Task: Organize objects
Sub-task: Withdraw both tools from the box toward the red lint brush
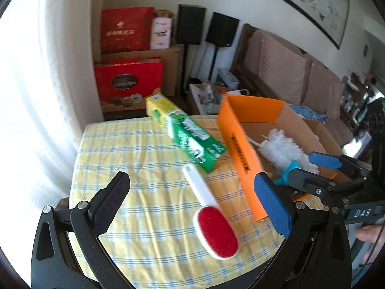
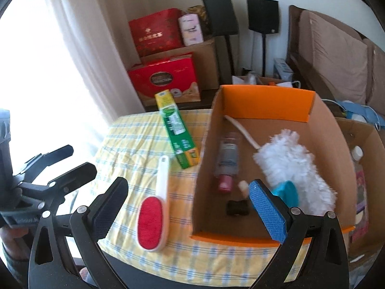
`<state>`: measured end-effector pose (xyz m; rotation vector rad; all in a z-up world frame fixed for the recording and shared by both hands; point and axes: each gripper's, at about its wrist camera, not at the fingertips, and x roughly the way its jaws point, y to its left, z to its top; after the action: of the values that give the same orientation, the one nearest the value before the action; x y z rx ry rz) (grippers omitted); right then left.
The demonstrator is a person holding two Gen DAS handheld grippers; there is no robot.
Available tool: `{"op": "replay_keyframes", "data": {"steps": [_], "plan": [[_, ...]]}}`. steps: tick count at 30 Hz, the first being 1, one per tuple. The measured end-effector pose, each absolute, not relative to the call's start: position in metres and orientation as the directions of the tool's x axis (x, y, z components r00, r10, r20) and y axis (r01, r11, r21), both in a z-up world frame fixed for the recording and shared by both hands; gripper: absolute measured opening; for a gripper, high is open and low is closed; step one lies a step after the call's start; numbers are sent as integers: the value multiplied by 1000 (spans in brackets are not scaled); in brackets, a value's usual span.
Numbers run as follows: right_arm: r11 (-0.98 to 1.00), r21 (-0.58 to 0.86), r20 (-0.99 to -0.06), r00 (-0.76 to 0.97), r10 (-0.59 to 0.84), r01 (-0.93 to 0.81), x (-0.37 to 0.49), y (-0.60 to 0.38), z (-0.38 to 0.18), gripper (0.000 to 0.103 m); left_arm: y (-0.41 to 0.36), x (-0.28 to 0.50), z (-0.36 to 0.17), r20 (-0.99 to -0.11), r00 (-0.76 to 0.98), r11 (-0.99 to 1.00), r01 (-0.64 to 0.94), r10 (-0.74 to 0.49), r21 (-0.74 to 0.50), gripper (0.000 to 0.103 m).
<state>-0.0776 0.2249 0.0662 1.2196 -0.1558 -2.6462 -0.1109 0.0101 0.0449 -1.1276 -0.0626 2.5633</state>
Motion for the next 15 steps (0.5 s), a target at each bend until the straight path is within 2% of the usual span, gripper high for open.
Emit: {"op": "replay_keyframes", "data": {"steps": [8,15], "plan": [[-954,182,-751,-593,-290,236,-83,179,52,101,-29,-109,26,-726,-622,-956,-217,293,-200,103],[-942,181,-768,-558,-315,282,-83,147,32,95,-52,-107,7,-742,-608,-959,-179,283,-219,102]]}}
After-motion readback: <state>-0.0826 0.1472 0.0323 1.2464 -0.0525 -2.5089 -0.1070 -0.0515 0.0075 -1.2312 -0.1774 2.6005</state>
